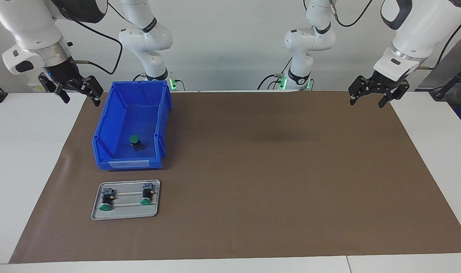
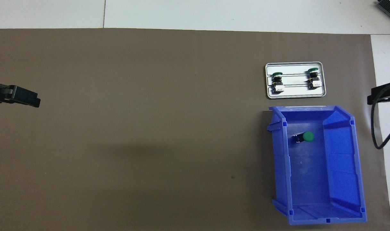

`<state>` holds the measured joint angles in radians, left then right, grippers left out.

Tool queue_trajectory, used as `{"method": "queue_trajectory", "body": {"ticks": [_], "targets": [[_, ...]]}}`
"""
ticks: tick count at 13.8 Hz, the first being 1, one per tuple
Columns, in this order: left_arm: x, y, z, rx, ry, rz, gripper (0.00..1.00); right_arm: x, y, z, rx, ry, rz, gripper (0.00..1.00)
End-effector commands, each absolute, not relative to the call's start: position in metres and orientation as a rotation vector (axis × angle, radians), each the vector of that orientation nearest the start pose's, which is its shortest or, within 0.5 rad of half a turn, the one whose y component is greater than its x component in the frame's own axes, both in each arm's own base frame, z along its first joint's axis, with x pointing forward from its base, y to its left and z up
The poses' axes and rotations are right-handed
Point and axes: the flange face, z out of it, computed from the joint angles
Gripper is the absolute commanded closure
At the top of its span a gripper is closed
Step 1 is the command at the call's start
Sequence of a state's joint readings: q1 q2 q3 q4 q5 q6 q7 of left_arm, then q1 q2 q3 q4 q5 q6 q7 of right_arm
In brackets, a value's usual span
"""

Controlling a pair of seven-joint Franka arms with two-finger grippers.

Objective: Place and press button with both arms
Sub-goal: 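Open the right gripper and withdraw it to rest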

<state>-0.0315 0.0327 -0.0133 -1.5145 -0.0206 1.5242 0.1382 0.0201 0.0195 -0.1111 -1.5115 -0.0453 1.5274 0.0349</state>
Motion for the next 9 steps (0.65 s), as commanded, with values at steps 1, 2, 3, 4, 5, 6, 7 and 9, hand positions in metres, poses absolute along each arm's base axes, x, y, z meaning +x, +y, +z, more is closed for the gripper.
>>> {"method": "queue_trajectory", "body": {"ticks": [1, 2, 3, 4, 5, 6, 7, 9], "targets": [[0.5532, -0.0227, 0.6289, -3.136, 0.285, 0.048, 0.0, 0.5497, -0.0508, 0.6402, -3.189, 0.225, 0.008, 0.0], [0.5532, -0.0227, 0.6296, -3.136, 0.285, 0.045, 0.0, 0.5501, -0.0482, 0.6403, -3.19, 0.217, 0.006, 0.0], [0.5528, -0.0227, 0.6305, -3.136, 0.285, 0.043, 0.0, 0.5503, -0.0466, 0.6403, -3.19, 0.212, 0.006, 0.0], [0.5532, -0.0227, 0.6296, -3.136, 0.285, 0.045, 0.0, 0.55, -0.0457, 0.6401, -3.19, 0.21, 0.01, 0.0], [0.5528, -0.0227, 0.6305, -3.136, 0.285, 0.043, 0.0, 0.55, -0.0459, 0.6394, -3.192, 0.208, 0.013, 0.0], [0.5532, -0.0227, 0.6289, -3.136, 0.285, 0.048, 0.0, 0.5501, -0.0459, 0.6395, -3.192, 0.208, 0.011, 0.0], [0.5532, -0.0227, 0.6296, -3.136, 0.285, 0.045, 0.0, 0.5501, -0.0459, 0.6395, -3.192, 0.21, 0.01, 0.0], [0.5532, -0.0227, 0.6296, -3.136, 0.285, 0.045, 0.0, 0.5497, -0.0449, 0.6389, -3.191, 0.205, 0.013, 0.0]]}}
